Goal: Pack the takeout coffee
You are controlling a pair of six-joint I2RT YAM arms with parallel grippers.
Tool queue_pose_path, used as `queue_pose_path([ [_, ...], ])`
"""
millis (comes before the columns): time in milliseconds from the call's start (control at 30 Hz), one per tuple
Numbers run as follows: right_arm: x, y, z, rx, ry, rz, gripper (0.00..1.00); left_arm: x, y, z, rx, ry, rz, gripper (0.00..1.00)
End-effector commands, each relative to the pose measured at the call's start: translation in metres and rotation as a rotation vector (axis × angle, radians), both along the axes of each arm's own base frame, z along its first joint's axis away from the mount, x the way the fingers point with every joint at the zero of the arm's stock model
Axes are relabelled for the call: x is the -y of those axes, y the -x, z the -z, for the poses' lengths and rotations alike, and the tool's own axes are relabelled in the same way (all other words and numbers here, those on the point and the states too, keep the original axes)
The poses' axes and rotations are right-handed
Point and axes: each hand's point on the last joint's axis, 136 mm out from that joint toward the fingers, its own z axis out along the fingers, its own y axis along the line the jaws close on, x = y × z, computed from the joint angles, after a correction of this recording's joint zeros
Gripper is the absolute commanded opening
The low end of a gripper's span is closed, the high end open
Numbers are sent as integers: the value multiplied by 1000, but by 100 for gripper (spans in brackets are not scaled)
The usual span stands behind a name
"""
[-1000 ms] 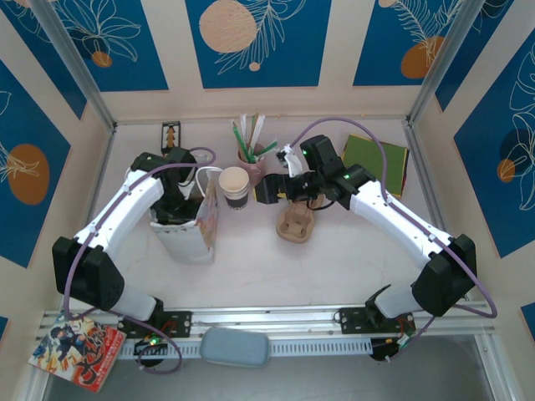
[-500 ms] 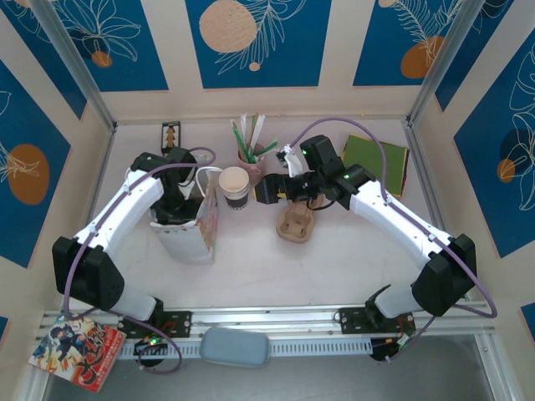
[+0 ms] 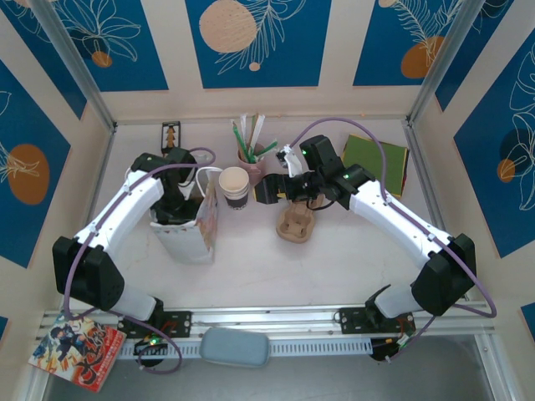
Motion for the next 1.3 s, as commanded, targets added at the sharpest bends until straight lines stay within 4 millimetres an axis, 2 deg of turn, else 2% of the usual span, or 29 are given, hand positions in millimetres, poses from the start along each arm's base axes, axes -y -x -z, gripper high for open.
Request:
queue_pose_path([
  [0, -4, 1, -1, -7, -4, -13, 99, -8, 0, 4, 2, -18, -7, 58],
  [367, -3, 2, -1, -6, 0, -13, 99, -10, 0, 18, -9, -33, -2, 58],
  [967, -3, 1, 0, -6, 3, -10, 99, -10, -3, 25, -17, -30, -6, 57],
  [1267, 12, -10, 7, -6, 53, 72, 99, -9, -3, 25, -17, -27, -5, 58],
])
